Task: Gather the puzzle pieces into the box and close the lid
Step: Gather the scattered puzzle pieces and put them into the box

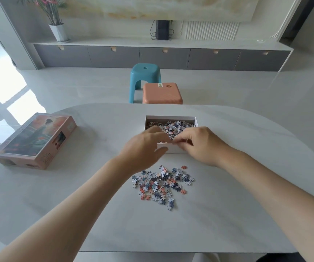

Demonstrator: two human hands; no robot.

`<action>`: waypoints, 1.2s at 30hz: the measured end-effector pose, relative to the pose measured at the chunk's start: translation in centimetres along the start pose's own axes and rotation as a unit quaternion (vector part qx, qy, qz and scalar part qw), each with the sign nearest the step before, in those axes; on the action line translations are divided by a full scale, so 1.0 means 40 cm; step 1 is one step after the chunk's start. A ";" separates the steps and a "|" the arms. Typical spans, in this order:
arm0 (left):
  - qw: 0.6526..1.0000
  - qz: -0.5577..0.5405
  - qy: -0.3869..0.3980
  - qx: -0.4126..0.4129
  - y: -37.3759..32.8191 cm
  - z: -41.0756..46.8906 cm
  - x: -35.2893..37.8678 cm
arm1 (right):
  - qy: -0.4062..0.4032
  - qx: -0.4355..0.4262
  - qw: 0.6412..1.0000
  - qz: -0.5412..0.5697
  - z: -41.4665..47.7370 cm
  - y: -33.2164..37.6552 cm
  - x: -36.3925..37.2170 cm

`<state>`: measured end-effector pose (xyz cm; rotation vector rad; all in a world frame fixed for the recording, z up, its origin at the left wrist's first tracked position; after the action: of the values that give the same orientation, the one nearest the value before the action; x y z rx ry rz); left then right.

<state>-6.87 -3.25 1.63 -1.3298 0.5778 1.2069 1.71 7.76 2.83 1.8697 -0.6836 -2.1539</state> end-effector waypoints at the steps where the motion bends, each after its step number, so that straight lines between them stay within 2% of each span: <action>1: 1.000 0.013 0.024 0.007 -0.007 -0.011 0.010 | 0.047 0.010 0.999 -0.002 -0.013 0.003 0.020; 4: 0.990 0.066 0.124 -0.007 -0.002 -0.050 0.060 | 0.160 0.069 0.983 -0.059 -0.056 -0.014 0.085; 7: 0.970 0.117 0.209 -0.027 0.008 -0.095 0.113 | 0.185 0.094 0.974 -0.094 -0.086 -0.033 0.128; 13: 0.984 0.052 0.170 0.000 -0.030 -0.103 0.119 | 0.174 0.095 0.980 -0.028 -0.106 -0.022 0.127; 19: 0.972 0.114 0.199 -0.044 -0.006 -0.127 0.113 | 0.199 0.174 0.961 -0.077 -0.139 -0.046 0.136; 23: 0.983 0.044 0.172 -0.041 -0.027 -0.125 0.125 | 0.141 0.155 0.978 -0.013 -0.121 -0.008 0.170; 27: 0.986 -0.010 0.148 -0.077 -0.025 -0.110 0.121 | 0.092 0.163 0.982 0.012 -0.102 0.009 0.170; 36: 0.984 -0.052 0.104 -0.133 0.006 -0.088 0.096 | 0.065 0.195 0.975 0.085 -0.089 -0.015 0.151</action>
<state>-4.72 -5.29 -2.66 -1.7054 0.4989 1.0932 4.22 4.85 -3.07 2.0223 -1.2608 -1.8729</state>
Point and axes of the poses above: each hand's wrist, its own z-axis towards the middle knuckle, its own x-axis out of the palm, y = z × x, the point moved 7 cm from there along z, towards the middle knuckle, and after that the axes turned 4 degrees about y, right-handed, at the moved point
